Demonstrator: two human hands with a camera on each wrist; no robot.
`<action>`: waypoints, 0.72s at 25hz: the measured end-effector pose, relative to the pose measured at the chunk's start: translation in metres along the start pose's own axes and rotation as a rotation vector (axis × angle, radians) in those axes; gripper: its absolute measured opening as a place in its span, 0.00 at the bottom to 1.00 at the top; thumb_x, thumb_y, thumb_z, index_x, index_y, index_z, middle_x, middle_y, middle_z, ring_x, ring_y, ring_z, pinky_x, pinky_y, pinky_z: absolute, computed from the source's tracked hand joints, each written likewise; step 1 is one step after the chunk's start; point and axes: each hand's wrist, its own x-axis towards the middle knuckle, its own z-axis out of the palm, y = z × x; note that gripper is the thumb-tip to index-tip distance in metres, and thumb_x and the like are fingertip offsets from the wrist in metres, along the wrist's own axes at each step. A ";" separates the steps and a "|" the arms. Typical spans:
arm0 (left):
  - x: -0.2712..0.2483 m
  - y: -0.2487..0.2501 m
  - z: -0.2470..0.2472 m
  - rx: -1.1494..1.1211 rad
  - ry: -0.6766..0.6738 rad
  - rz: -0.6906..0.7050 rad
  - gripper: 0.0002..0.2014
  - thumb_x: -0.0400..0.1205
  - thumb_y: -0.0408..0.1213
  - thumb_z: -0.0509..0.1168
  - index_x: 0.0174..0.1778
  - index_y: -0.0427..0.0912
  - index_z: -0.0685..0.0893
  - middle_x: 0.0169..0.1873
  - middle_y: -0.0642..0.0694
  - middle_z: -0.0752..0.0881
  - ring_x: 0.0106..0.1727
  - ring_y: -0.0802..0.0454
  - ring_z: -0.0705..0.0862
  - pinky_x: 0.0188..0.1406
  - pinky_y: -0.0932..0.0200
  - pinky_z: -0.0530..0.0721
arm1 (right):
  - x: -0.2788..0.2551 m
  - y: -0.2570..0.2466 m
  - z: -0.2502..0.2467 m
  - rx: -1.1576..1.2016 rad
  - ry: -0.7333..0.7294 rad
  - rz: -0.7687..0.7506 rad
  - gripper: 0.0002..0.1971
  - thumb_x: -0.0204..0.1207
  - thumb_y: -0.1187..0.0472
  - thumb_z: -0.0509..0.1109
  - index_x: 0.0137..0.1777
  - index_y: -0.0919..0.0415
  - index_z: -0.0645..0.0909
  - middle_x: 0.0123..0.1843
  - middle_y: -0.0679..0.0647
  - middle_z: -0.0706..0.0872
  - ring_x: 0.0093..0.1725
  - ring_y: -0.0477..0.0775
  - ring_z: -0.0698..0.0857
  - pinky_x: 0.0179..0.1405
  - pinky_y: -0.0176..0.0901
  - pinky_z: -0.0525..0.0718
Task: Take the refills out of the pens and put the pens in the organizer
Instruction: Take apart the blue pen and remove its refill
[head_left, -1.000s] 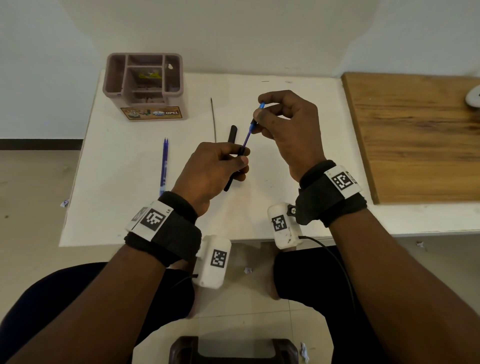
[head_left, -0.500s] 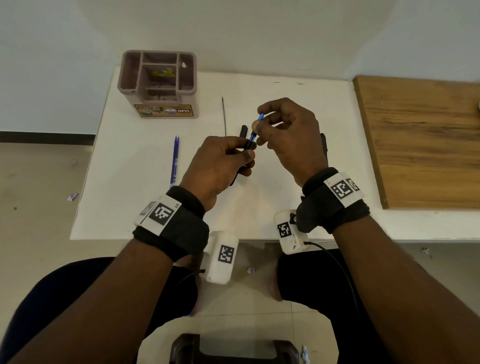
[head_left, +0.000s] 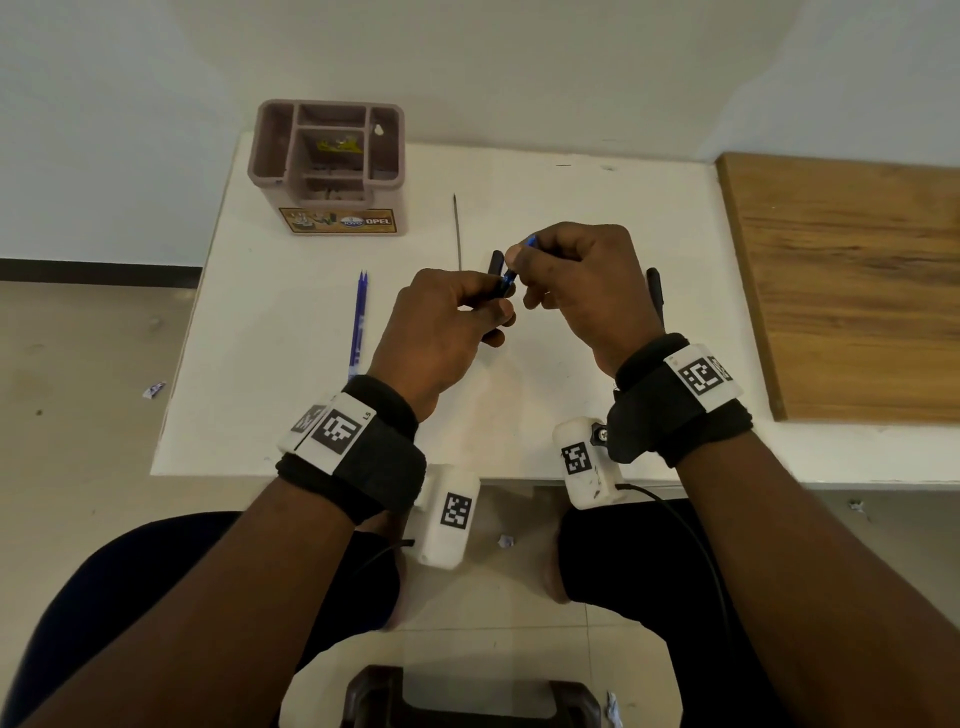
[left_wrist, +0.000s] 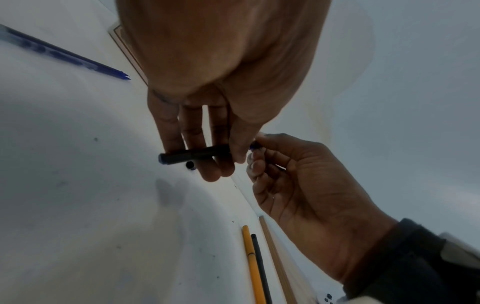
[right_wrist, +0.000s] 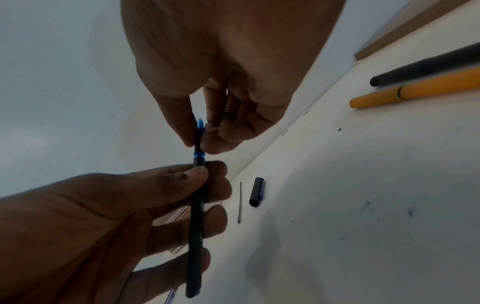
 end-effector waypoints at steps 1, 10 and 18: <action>0.000 -0.001 0.001 0.017 0.002 0.013 0.15 0.87 0.37 0.68 0.69 0.44 0.88 0.53 0.46 0.93 0.48 0.52 0.93 0.61 0.55 0.87 | 0.001 0.001 0.000 -0.024 0.001 0.004 0.10 0.81 0.57 0.77 0.43 0.64 0.90 0.30 0.49 0.87 0.29 0.47 0.87 0.36 0.42 0.86; 0.001 0.000 0.009 0.017 -0.033 -0.009 0.14 0.88 0.38 0.66 0.69 0.44 0.87 0.52 0.49 0.93 0.47 0.54 0.93 0.50 0.68 0.83 | 0.000 -0.005 -0.007 -0.041 0.000 0.215 0.22 0.80 0.35 0.72 0.42 0.56 0.84 0.36 0.49 0.87 0.29 0.48 0.86 0.37 0.43 0.82; 0.000 -0.001 0.010 0.015 -0.040 0.007 0.14 0.87 0.37 0.67 0.68 0.43 0.88 0.50 0.47 0.93 0.46 0.52 0.93 0.60 0.57 0.87 | 0.001 0.002 -0.011 -0.028 -0.005 0.078 0.17 0.81 0.51 0.78 0.42 0.67 0.87 0.32 0.53 0.84 0.30 0.46 0.81 0.36 0.44 0.84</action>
